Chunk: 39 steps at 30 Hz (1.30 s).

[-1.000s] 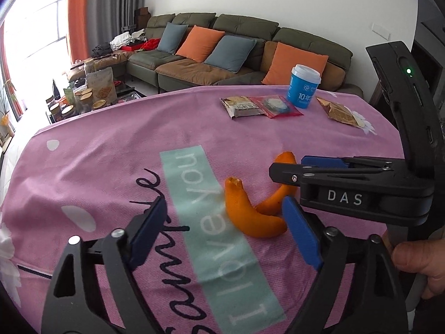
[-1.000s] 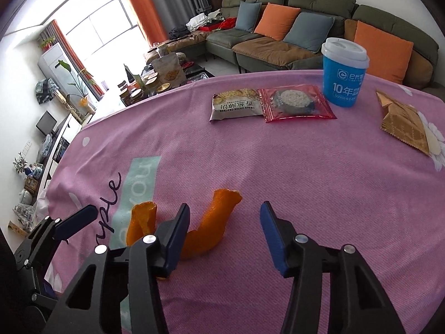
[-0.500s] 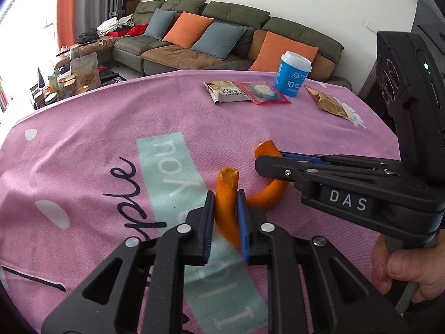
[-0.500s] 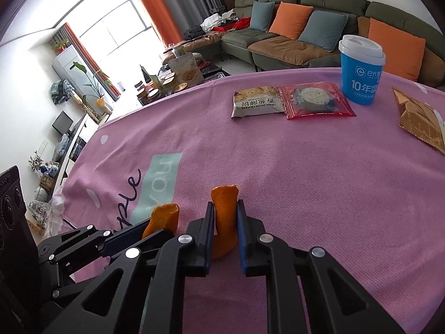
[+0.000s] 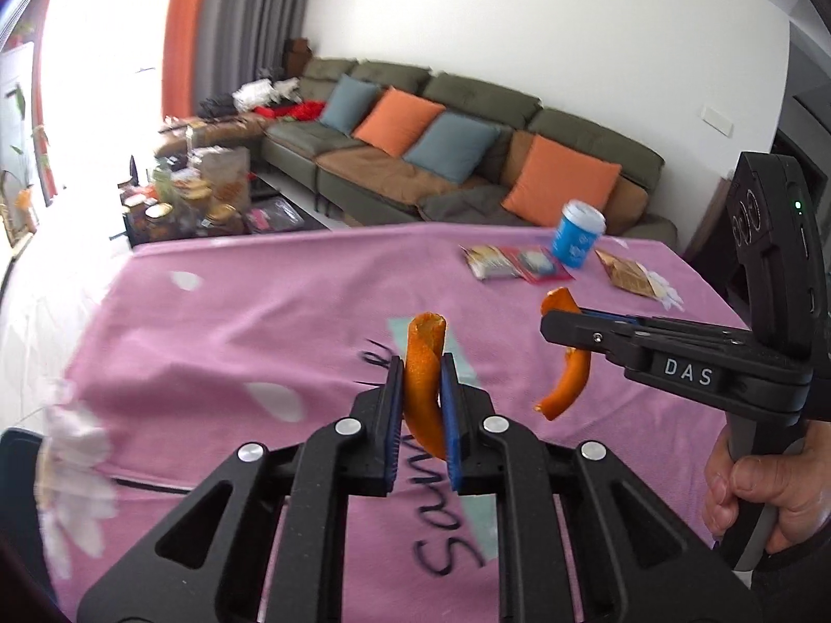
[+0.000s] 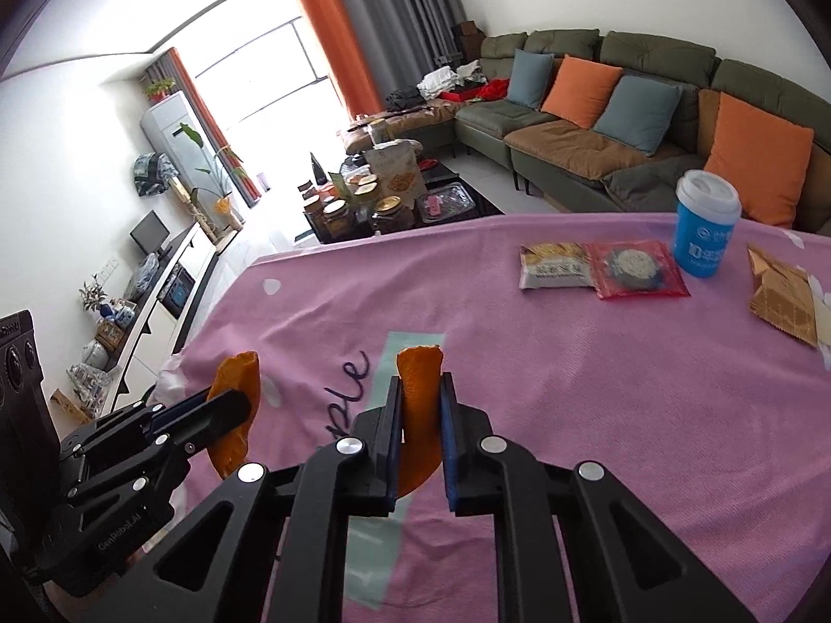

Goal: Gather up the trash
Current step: 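Carry both orange peel pieces over the teal bin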

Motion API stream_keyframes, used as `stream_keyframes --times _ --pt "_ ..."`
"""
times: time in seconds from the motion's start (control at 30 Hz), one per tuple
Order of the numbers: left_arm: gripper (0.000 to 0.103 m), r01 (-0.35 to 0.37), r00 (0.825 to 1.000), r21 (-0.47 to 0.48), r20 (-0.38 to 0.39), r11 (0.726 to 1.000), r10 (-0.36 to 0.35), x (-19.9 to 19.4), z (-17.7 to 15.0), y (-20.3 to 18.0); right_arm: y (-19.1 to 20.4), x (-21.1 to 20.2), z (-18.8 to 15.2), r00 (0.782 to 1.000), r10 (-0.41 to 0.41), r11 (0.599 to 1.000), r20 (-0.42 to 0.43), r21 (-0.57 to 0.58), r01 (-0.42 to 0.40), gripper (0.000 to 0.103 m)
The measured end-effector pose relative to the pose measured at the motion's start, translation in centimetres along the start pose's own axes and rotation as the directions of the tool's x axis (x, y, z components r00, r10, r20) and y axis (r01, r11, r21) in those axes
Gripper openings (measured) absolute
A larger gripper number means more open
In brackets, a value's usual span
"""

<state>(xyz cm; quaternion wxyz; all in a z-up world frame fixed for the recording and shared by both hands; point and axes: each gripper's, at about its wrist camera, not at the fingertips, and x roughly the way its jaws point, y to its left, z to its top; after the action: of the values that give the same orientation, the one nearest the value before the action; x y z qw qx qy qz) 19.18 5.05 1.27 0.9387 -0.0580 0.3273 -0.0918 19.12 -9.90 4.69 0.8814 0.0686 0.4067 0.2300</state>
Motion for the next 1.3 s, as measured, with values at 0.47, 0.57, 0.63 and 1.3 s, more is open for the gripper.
stream_keyframes --times 0.47,0.57,0.63,1.3 --pt "0.014 -0.326 0.932 -0.178 0.101 0.928 0.347 -13.7 -3.1 14.4 16.8 3.1 0.4 0.976 0.203 0.938 -0.076 -0.269 -0.217 0.011" --pt "0.014 -0.377 0.91 -0.227 0.088 0.898 0.405 -16.0 -4.6 17.9 20.4 4.4 0.3 0.967 0.231 0.914 -0.11 -0.315 -0.254 0.011" --pt "0.014 -0.409 0.895 -0.253 0.075 0.877 0.439 -17.5 -5.6 20.1 22.6 5.2 0.2 0.959 0.251 0.898 -0.135 -0.336 -0.283 0.011" --pt "0.016 -0.524 0.85 -0.394 -0.193 0.755 0.49 -15.5 -14.9 35.2 38.5 17.2 -5.5 0.894 0.121 0.761 -0.431 -0.538 -0.363 0.011"
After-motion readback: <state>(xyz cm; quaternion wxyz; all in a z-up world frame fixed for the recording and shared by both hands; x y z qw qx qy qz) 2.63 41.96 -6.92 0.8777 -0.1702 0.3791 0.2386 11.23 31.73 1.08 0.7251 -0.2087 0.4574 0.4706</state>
